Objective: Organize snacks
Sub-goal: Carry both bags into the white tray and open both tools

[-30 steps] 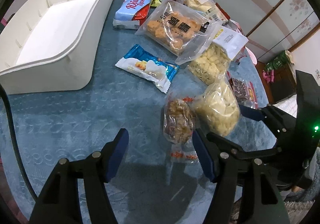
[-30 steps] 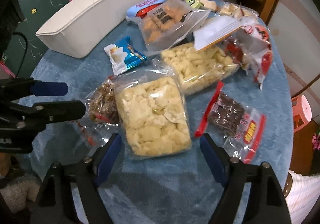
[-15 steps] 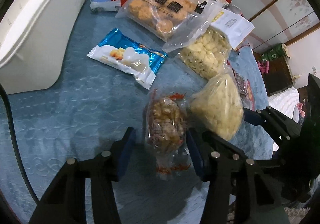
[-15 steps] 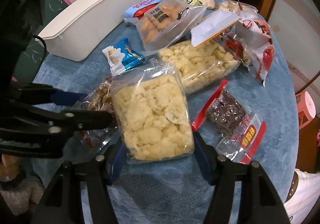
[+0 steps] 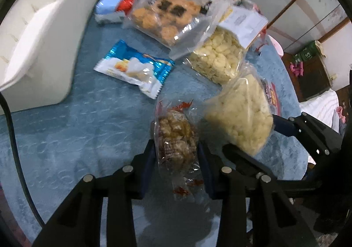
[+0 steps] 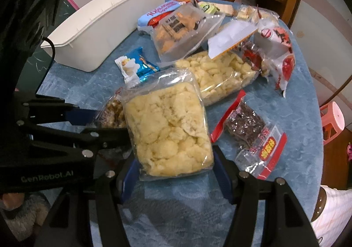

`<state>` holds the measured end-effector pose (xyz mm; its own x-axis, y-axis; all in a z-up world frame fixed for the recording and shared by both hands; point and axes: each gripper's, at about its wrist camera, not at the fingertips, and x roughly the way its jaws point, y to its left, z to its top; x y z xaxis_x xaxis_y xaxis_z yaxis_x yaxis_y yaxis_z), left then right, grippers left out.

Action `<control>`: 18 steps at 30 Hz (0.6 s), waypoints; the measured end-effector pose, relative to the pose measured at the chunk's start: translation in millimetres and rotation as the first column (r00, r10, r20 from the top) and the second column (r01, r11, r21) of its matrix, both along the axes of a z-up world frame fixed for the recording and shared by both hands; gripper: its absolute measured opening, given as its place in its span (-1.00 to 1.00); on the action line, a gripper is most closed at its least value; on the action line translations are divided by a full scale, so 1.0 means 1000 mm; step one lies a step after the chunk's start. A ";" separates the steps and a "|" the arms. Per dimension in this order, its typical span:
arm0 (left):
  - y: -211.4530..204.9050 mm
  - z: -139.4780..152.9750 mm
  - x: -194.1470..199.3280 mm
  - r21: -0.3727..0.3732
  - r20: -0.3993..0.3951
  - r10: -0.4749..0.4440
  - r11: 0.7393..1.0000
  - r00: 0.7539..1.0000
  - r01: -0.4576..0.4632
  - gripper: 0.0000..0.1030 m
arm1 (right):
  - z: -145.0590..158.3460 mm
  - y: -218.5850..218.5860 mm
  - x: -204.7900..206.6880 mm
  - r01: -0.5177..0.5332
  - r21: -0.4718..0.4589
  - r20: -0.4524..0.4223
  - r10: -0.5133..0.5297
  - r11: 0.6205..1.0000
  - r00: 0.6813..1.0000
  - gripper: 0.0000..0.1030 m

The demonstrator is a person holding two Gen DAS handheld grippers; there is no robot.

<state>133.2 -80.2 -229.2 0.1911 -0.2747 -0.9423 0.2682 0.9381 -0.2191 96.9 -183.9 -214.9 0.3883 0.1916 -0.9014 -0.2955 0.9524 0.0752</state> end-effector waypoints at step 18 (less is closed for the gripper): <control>0.142 0.203 0.008 0.102 0.499 0.195 0.954 0.844 -0.281 -0.30 | 0.154 0.079 0.022 -0.124 0.053 0.215 0.110 0.991 0.970 0.22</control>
